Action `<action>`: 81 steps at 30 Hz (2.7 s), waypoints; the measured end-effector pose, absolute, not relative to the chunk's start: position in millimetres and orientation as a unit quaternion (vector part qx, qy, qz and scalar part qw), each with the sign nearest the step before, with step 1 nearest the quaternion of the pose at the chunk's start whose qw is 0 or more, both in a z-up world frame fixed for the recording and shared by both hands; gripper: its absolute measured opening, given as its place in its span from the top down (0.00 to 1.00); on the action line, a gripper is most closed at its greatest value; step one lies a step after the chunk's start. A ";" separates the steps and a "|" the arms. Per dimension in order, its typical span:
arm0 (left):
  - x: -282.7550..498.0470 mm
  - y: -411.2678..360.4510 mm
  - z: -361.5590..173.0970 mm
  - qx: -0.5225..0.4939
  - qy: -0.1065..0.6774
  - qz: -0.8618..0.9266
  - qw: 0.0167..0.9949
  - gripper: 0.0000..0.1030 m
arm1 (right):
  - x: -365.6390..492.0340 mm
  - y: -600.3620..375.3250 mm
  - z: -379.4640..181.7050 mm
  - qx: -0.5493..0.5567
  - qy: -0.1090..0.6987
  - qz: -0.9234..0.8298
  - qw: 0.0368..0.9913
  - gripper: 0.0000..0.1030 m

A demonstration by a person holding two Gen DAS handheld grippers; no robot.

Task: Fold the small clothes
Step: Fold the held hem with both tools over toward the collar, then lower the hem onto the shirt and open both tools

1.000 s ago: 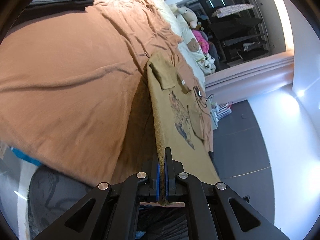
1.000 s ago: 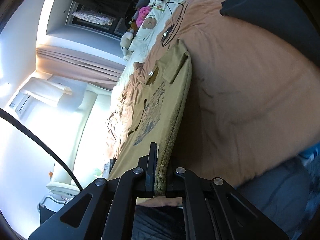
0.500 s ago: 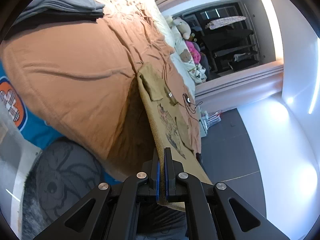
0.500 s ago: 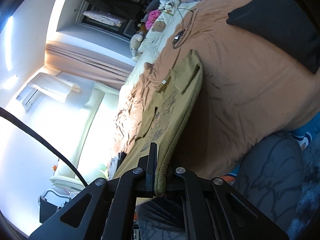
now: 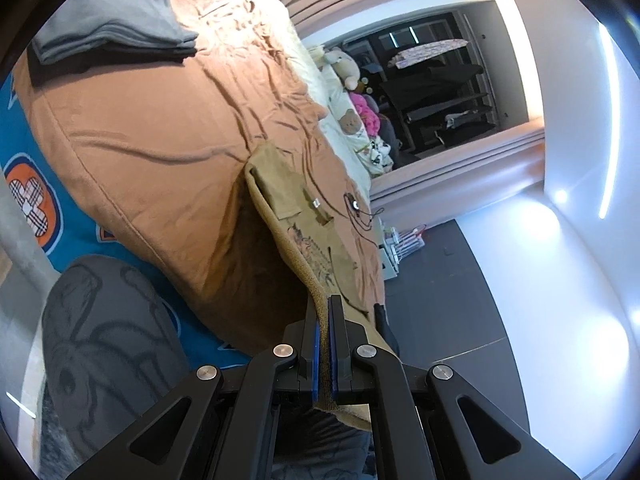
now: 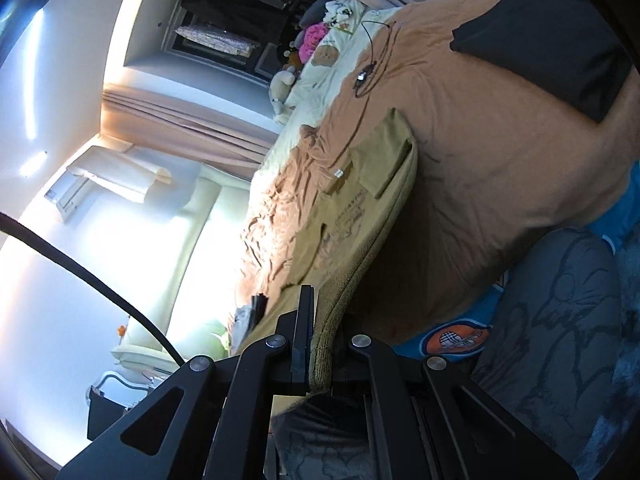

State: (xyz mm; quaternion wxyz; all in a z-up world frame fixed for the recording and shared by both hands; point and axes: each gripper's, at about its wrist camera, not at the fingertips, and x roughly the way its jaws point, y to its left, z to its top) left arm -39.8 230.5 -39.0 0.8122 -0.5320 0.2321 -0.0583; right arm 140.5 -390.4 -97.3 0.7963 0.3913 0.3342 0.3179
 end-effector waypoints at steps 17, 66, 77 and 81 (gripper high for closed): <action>16.5 248.1 -21.4 -0.538 0.230 -0.075 0.808 0.97 | 209.3 -374.5 -79.6 0.394 0.351 0.301 0.794 0.99; 312.8 309.4 -107.5 -0.514 0.385 0.071 0.763 0.97 | 502.5 -282.7 -117.6 0.376 0.462 0.227 0.771 0.99; 343.9 317.0 -162.3 -0.509 0.428 0.103 0.740 0.97 | 533.8 -283.3 -147.5 0.375 0.496 0.216 0.753 0.99; 348.1 318.7 -167.7 -0.503 0.444 0.101 0.735 0.92 | 531.8 -288.0 -142.6 0.373 0.497 0.226 0.750 0.98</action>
